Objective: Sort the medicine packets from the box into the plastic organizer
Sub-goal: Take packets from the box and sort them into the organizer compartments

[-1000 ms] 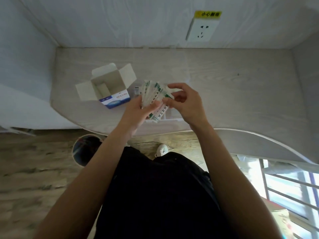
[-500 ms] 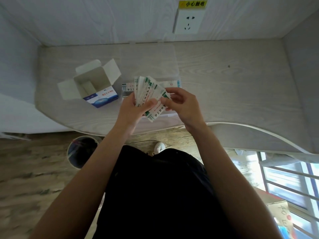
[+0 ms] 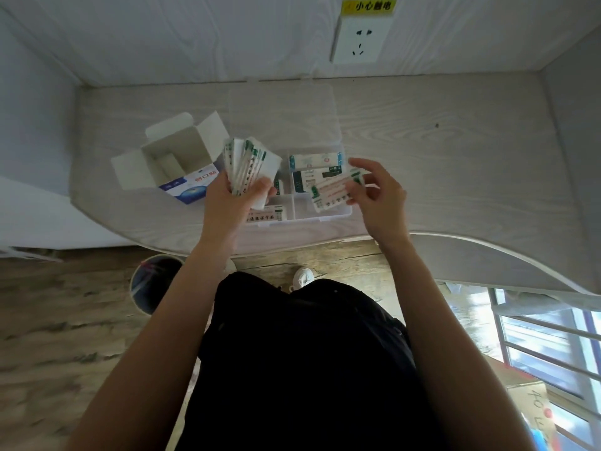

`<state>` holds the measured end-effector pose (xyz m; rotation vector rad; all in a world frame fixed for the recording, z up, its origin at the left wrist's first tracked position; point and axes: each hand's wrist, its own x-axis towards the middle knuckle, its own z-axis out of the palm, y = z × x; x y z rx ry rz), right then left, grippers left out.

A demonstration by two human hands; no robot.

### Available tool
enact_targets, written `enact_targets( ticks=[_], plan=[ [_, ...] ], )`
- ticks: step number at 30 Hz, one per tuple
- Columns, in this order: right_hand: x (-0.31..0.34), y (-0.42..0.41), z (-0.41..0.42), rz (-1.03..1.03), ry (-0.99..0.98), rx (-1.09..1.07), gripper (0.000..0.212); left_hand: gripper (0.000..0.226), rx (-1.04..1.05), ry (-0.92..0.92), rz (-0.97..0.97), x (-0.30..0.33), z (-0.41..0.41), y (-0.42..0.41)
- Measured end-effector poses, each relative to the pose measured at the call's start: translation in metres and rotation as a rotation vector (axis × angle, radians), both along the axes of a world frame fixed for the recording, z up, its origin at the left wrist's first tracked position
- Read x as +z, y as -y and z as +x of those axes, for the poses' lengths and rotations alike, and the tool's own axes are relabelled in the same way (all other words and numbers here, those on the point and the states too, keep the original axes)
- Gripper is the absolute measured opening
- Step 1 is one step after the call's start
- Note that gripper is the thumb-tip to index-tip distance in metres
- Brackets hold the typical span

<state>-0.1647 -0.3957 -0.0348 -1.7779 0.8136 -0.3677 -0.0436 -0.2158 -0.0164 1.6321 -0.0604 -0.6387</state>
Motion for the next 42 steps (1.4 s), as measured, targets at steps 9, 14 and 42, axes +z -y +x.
enact_targets(
  ticks=[9, 14, 42],
  plan=[
    [-0.020, -0.006, 0.006, -0.403, -0.171, 0.233, 0.002, 0.023, 0.032, -0.027, -0.037, 0.001, -0.001, -0.006],
    [-0.020, -0.006, 0.012, -0.636, -0.375, 0.462, 0.012, 0.022, 0.014, -0.049, -0.027, -0.003, -0.002, -0.009],
    [0.011, -0.039, 0.038, 0.180, -0.029, 0.154, 0.017, 0.029, -0.144, -0.084, 0.074, -0.007, -0.015, 0.006]
  ],
)
